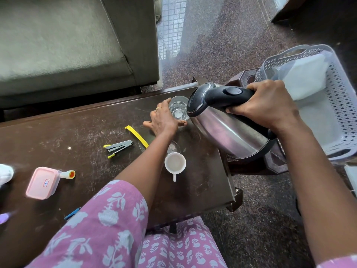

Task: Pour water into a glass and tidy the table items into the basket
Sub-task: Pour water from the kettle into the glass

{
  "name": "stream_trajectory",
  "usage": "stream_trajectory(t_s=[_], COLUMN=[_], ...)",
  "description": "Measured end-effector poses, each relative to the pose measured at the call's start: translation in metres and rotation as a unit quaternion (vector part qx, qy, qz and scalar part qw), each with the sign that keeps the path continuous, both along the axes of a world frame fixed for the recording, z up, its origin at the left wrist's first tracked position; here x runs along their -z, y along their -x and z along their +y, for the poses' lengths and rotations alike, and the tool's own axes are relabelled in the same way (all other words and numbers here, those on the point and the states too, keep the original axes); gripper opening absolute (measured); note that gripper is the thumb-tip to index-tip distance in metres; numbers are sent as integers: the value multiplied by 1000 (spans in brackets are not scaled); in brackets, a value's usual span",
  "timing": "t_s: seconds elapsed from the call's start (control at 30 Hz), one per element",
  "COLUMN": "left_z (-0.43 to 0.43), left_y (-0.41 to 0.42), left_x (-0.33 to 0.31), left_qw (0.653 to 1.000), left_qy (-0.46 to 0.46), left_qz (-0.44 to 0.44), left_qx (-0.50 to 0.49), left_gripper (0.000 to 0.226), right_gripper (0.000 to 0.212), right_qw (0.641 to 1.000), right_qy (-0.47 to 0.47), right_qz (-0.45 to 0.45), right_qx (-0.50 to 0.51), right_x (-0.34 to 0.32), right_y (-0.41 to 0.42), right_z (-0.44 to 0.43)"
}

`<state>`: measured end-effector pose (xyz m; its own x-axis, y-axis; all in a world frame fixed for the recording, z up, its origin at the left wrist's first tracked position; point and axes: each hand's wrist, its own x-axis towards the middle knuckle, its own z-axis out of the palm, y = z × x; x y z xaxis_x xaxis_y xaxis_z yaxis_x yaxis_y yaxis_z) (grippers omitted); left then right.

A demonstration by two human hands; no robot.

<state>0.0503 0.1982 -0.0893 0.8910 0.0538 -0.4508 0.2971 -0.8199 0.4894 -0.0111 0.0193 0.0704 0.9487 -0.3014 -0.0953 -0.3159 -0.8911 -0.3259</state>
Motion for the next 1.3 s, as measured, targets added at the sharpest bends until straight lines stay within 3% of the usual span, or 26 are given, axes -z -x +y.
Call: stream_trajectory(t_s=[1.3], left_z=[1], left_y=[0], left_x=[4], left_qw=[1000], left_qy=[2], left_qz=[1], left_qx=[1], left_gripper=[93], right_gripper=[38], right_qw=[1000], right_qy=[9], right_qz=[11], right_qx=[-17], right_x=[3], right_y=[-4], right_z=[1])
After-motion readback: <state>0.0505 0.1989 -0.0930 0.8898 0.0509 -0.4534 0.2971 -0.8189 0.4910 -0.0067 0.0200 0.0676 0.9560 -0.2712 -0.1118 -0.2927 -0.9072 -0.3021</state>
